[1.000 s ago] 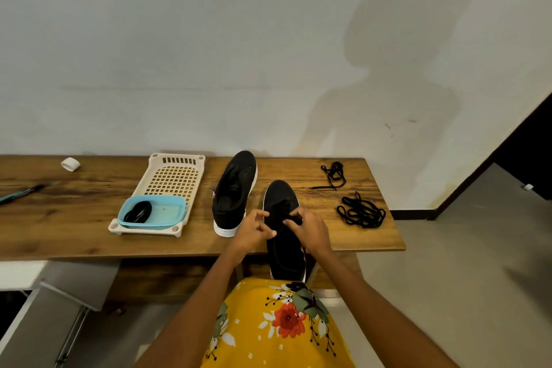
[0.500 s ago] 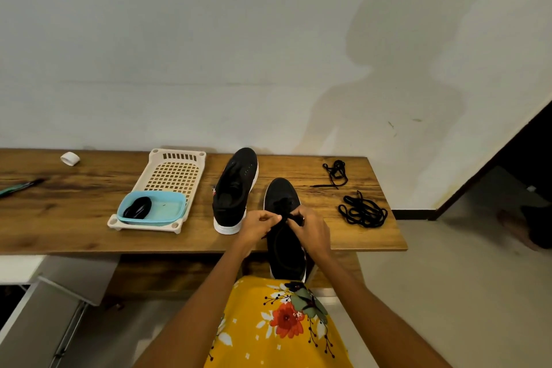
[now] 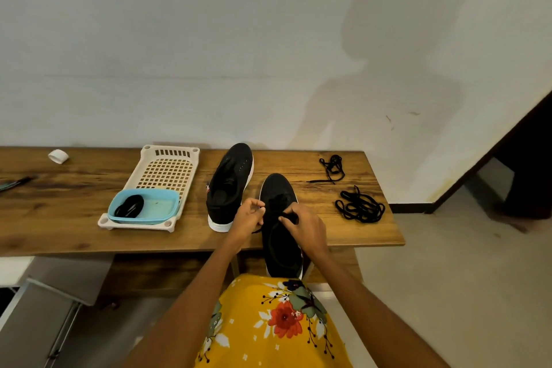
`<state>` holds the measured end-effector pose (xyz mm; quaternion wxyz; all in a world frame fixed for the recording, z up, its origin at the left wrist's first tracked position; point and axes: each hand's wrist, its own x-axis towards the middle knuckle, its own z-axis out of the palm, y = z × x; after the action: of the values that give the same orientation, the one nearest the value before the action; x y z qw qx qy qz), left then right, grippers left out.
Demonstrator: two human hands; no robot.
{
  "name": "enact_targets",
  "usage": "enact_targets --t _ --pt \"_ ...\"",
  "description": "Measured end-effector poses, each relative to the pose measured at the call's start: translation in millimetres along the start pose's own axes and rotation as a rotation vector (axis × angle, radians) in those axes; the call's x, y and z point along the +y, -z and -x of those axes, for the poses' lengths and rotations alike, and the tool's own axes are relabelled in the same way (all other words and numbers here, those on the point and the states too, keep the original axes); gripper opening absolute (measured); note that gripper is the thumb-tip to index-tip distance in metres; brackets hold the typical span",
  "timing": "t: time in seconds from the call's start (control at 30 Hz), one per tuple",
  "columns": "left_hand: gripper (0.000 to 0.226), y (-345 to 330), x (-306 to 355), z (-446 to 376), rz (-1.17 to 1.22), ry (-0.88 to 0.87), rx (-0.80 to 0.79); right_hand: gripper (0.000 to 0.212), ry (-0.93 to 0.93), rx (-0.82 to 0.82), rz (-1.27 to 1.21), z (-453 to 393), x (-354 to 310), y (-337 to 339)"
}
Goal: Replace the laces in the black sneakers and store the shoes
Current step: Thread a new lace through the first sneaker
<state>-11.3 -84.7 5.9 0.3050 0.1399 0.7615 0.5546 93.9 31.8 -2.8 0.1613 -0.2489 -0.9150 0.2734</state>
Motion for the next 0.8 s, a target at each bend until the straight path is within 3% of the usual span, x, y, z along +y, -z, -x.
enact_targets --t 0.3,0.53,0.63,0.8 --pt "0.02 3 7 -16 -0.219 -0.128 -0.156 0.019 0.008 -0.017 0.014 -2 4 -1" --pt "0.013 -1 16 -24 -0.182 0.0 -0.259 0.019 0.01 -0.029 0.001 -3 5 -1" --pt "0.024 0 14 -28 -0.159 0.014 -0.191 0.019 0.005 -0.041 -0.017 -3 6 -1" --pt "0.021 -1 10 -29 -0.131 0.008 -0.066 0.019 -0.007 -0.047 -0.026 -3 6 0"
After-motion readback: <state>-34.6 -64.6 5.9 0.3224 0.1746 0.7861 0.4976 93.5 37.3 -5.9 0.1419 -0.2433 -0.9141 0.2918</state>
